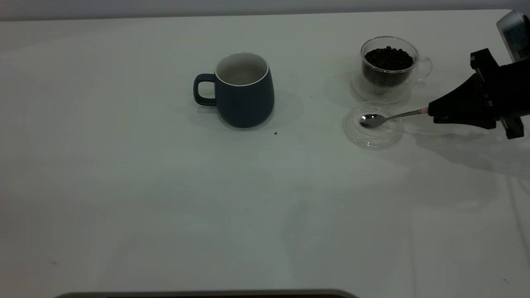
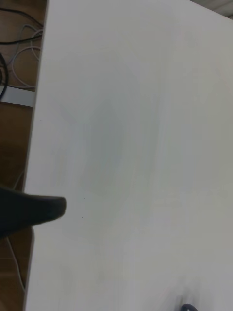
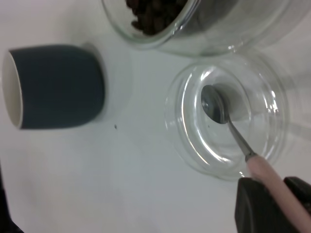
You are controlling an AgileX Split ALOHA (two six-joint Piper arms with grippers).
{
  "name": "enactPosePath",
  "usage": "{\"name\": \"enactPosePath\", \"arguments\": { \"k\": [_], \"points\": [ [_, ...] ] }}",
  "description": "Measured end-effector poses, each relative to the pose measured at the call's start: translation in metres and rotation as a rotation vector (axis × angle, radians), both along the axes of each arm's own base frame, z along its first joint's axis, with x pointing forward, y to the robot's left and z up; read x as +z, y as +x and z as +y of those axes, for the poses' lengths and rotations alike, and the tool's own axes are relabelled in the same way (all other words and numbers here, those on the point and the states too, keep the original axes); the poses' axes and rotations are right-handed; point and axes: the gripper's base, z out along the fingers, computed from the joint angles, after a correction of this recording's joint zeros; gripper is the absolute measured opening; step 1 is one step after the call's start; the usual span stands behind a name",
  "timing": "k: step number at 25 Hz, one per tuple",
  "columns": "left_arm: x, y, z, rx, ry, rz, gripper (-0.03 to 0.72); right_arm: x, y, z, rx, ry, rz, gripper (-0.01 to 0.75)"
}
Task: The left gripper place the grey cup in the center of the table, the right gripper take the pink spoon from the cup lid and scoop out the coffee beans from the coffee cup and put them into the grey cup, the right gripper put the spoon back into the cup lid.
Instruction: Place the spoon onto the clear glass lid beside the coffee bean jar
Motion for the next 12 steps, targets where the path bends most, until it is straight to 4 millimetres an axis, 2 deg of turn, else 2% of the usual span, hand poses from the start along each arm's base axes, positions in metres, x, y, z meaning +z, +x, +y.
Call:
{"name": "enactPosePath", "arguments": {
  "k": [12],
  "points": [
    [0.0,0.0,0.0,0.0,0.0,0.0,0.569,-0.015,-0.004,0.003,-0.033,0.059,0.034,0.097]
  ]
}}
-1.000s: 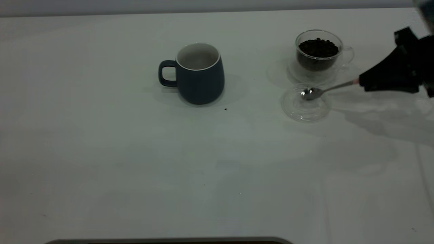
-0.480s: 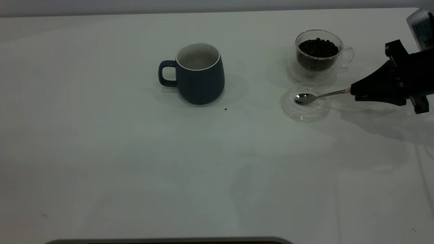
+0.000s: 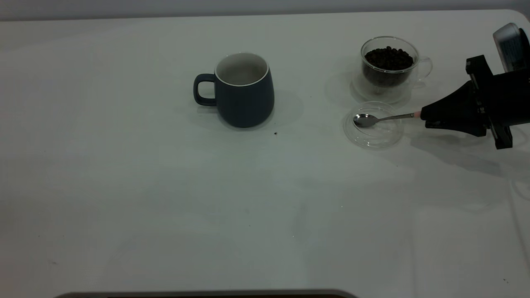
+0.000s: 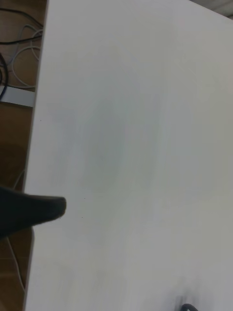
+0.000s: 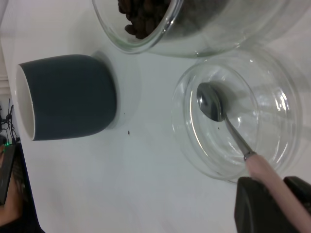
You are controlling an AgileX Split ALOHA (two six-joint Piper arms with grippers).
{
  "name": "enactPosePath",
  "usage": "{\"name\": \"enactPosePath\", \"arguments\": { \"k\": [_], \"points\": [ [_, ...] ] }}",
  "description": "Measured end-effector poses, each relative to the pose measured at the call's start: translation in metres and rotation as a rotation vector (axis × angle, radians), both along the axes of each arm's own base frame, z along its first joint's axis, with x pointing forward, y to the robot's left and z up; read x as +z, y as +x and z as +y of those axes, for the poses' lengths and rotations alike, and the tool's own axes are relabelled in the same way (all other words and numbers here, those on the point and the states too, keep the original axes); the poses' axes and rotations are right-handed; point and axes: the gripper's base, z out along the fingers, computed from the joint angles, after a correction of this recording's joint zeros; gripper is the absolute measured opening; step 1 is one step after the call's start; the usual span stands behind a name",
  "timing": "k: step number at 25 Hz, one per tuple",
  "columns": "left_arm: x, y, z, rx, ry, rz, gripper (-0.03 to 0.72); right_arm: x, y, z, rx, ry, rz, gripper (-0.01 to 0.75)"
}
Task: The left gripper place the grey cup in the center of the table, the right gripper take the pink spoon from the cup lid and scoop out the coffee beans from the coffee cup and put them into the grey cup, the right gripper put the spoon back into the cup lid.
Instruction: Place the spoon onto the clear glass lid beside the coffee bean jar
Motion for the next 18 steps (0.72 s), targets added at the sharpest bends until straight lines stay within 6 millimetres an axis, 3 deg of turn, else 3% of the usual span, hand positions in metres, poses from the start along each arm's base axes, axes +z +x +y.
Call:
{"name": "enactPosePath", "arguments": {
  "k": [4,12,18],
  "points": [
    [0.0,0.0,0.0,0.0,0.0,0.0,0.569,-0.0009,-0.0005,-0.0001,0.002,-0.004,0.003,0.122],
    [0.0,0.0,0.0,0.0,0.0,0.0,0.569,-0.007,-0.0025,-0.0032,0.02,-0.073,0.012,0.276],
    [0.0,0.0,0.0,0.0,0.0,0.0,0.569,-0.0092,-0.0032,-0.0042,0.035,-0.098,0.003,0.332]
  ]
}}
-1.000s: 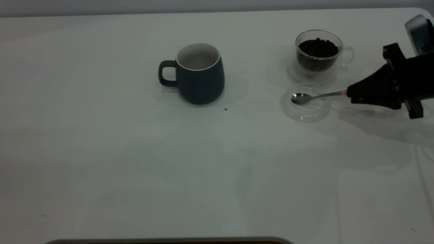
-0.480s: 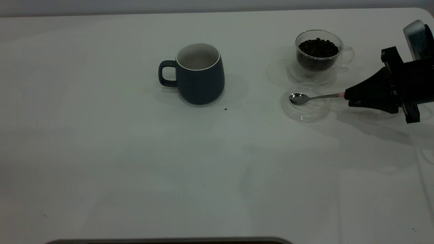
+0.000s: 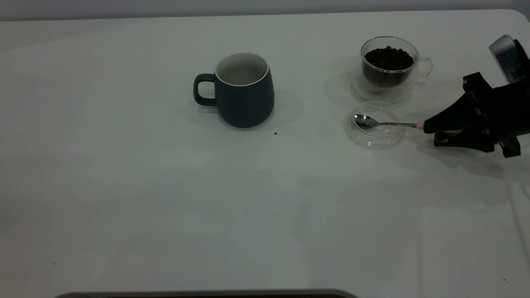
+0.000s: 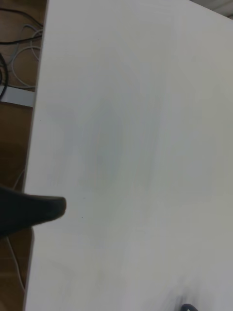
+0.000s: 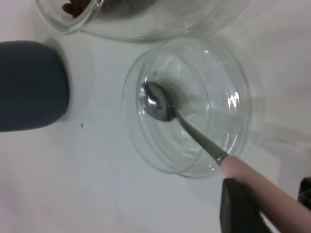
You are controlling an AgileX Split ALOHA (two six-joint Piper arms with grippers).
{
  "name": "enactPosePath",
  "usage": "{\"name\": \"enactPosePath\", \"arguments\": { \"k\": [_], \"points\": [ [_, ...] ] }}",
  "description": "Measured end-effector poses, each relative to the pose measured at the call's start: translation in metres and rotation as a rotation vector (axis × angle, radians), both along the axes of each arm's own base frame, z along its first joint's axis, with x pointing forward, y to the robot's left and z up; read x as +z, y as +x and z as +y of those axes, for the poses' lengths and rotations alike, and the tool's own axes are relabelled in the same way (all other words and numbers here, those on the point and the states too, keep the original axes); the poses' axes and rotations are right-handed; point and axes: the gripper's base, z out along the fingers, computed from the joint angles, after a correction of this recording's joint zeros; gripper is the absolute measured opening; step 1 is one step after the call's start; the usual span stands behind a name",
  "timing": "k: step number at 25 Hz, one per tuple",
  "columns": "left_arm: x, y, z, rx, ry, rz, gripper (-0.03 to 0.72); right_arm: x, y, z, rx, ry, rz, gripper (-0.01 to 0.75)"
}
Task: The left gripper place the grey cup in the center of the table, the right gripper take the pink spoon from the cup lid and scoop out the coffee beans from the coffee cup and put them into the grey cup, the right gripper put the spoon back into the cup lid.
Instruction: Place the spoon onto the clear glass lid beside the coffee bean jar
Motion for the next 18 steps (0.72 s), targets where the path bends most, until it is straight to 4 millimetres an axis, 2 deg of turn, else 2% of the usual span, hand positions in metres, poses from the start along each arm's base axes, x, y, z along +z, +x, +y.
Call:
{"name": "enactPosePath", "arguments": {
  "k": [9,18],
  "points": [
    [0.0,0.0,0.0,0.0,0.0,0.0,0.569,-0.001,0.001,0.004,0.012,-0.015,-0.012,0.548],
    [0.0,0.0,0.0,0.0,0.0,0.0,0.569,0.008,0.012,0.001,-0.008,-0.063,-0.127,0.576]
  ]
}}
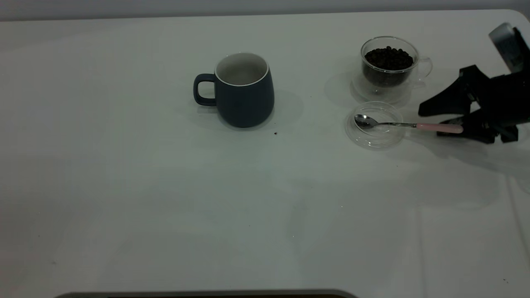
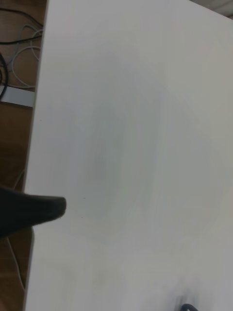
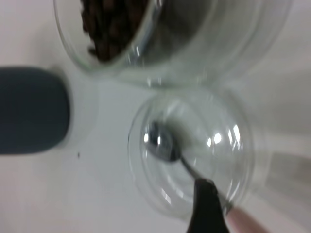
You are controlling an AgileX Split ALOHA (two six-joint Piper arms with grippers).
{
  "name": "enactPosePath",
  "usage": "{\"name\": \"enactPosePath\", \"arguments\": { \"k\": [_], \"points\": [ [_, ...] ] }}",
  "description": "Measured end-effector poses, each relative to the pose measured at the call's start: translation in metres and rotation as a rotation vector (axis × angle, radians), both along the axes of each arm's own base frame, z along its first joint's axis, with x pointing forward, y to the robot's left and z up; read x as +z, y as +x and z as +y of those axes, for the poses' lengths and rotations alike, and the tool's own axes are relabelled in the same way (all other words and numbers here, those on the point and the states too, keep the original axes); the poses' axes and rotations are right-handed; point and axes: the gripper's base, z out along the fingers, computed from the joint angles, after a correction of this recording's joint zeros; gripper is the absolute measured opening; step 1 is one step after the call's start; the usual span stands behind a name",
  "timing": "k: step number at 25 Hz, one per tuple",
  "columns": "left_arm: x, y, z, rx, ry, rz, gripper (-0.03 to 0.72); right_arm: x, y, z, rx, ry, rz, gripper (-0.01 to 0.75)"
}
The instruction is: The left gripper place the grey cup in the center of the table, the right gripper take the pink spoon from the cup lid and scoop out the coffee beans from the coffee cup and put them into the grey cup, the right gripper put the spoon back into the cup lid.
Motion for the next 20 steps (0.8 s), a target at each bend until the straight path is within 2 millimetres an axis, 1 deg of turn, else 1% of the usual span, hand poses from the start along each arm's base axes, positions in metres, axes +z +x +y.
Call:
{"name": "enactPosePath", "arguments": {
  "k": [6,8,10,13,15,16,17,18,20],
  "points": [
    [0.0,0.0,0.0,0.0,0.0,0.0,0.569,0.004,0.005,-0.006,0.013,-0.097,-0.073,0.576],
    [0.0,0.0,0.0,0.0,0.0,0.0,0.569,0.013,0.008,-0.009,0.014,-0.146,-0.091,0.576],
    [0.0,0.0,0.0,0.0,0.0,0.0,0.569,0.03,0.01,-0.013,0.018,-0.206,-0.114,0.576],
    [0.0,0.0,0.0,0.0,0.0,0.0,0.569,0.07,0.01,-0.023,0.025,-0.351,-0.154,0.576],
    [0.0,0.0,0.0,0.0,0.0,0.0,0.569,0.108,0.006,-0.028,-0.02,-0.442,-0.174,0.576],
    [0.0,0.0,0.0,0.0,0.0,0.0,0.569,0.128,0.0,-0.028,-0.037,-0.473,-0.188,0.576],
    [0.0,0.0,0.0,0.0,0.0,0.0,0.569,0.144,-0.009,-0.027,-0.034,-0.487,-0.195,0.576],
    [0.0,0.0,0.0,0.0,0.0,0.0,0.569,0.166,-0.017,-0.023,-0.042,-0.487,-0.217,0.576],
    [0.0,0.0,0.0,0.0,0.0,0.0,0.569,0.204,-0.043,-0.012,0.026,-0.488,-0.246,0.576]
  ]
}}
